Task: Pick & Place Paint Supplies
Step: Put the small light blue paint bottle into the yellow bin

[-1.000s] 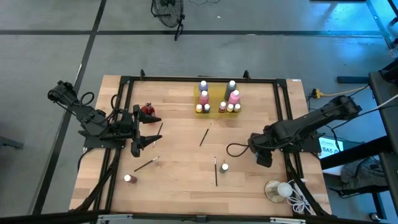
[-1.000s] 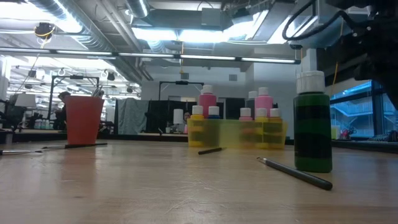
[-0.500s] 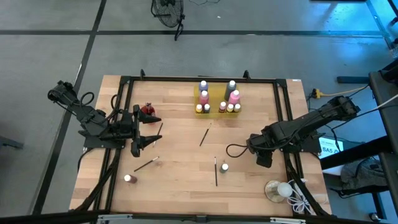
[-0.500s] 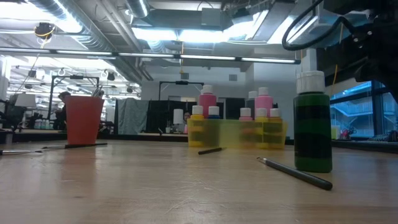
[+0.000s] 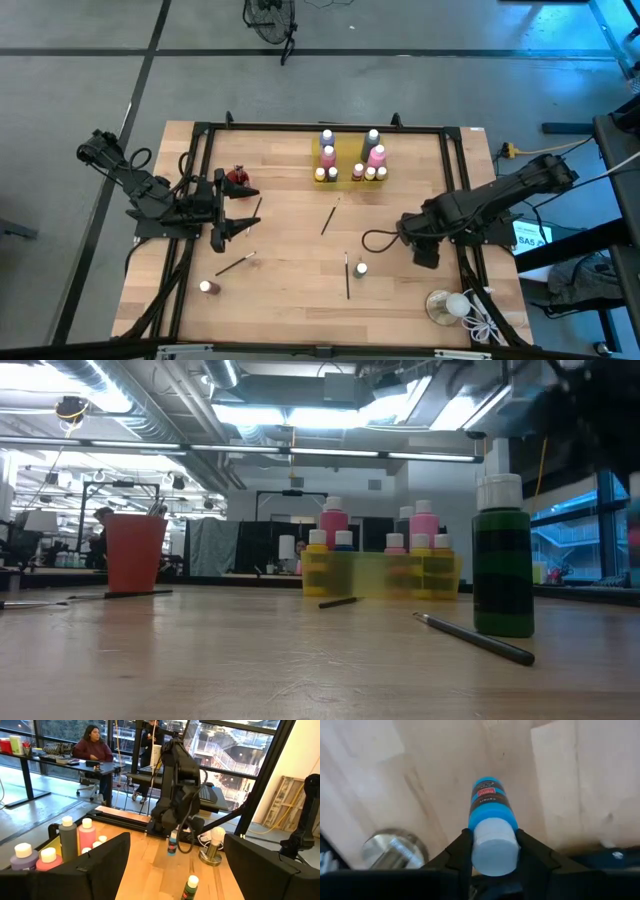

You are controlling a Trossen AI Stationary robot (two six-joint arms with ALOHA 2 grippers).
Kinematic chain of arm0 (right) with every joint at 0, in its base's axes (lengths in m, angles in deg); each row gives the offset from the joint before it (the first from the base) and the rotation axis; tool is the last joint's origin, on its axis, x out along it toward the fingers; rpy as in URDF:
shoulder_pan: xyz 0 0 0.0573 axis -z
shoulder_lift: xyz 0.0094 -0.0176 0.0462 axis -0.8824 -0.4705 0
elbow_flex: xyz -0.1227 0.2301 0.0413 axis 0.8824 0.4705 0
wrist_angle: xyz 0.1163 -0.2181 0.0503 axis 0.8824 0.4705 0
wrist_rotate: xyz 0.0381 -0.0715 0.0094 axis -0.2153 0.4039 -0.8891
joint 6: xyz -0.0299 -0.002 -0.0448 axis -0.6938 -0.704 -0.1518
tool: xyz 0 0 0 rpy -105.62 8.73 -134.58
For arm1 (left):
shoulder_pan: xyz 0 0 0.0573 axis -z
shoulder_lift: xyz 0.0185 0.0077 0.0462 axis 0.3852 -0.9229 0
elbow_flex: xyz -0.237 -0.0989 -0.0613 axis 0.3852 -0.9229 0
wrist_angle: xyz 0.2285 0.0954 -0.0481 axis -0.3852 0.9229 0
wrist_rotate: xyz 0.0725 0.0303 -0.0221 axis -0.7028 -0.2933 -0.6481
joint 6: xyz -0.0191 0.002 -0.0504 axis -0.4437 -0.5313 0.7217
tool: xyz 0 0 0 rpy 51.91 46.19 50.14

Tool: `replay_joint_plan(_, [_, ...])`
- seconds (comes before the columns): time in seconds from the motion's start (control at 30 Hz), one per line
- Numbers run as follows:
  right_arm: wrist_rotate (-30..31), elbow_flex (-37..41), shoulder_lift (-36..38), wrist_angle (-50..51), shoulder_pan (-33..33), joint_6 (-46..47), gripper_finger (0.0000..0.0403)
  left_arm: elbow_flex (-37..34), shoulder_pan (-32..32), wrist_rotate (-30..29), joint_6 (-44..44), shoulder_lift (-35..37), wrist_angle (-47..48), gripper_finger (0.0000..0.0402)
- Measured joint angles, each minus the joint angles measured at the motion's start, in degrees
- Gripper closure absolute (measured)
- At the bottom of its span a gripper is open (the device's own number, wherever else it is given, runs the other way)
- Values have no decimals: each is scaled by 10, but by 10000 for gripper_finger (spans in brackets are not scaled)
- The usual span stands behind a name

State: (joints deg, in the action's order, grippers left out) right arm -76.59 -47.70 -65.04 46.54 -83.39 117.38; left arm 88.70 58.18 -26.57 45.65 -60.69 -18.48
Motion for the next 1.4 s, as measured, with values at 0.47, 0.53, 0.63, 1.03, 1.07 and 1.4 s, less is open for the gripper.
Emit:
replay_joint_plan(0.47, [89,-320,-21,181,126,-150,286,0,0,-27,4,0,-1,84])
replay_joint_plan(0.53, [90,-367,-37,187,161,-188,286,0,0,-34,0,0,-1,84])
replay_joint_plan(0.63, [99,-423,-73,183,215,-248,286,0,0,-36,-5,0,1,84])
replay_joint_plan(1.03, [109,-580,-276,185,337,-413,286,0,0,-36,-1,0,5,84])
replay_joint_plan(1.07, [109,-587,-291,185,340,-422,286,0,0,-36,-1,0,7,84])
replay_joint_plan(1.4, [131,-597,-373,157,351,-483,286,0,0,-36,24,0,50,84])
